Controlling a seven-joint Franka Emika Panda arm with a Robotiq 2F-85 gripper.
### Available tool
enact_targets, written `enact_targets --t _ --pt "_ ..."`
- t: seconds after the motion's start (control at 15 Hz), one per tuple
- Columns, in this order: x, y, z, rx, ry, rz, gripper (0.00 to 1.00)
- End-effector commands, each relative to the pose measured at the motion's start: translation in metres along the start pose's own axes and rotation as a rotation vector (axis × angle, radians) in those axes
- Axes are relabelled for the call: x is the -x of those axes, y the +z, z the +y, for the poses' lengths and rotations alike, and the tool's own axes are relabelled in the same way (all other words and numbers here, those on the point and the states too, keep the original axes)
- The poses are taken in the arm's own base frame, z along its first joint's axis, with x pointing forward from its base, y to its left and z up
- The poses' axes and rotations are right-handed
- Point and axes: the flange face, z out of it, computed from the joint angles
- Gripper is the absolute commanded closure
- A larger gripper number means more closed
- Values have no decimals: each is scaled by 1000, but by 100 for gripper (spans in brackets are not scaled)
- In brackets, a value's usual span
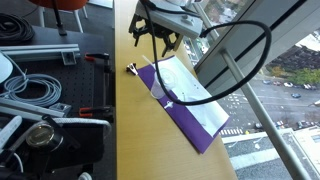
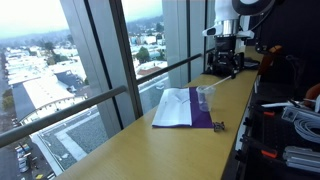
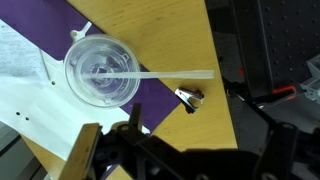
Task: Put the straw in the cup
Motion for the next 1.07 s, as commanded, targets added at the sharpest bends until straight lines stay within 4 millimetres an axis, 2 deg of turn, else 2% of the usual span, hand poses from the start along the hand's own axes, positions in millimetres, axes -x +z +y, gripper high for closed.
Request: enact_targets --t 0.0,0.2,0.47,0.87,1.0 --pt "-4 -8 8 23 10 -7 0" --pt "-8 -7 22 42 21 3 0" --pt "-19 7 38 30 25 0 0" --pt "-29 14 30 -8 -2 0 0" --pt "-25 19 32 -6 -1 2 0"
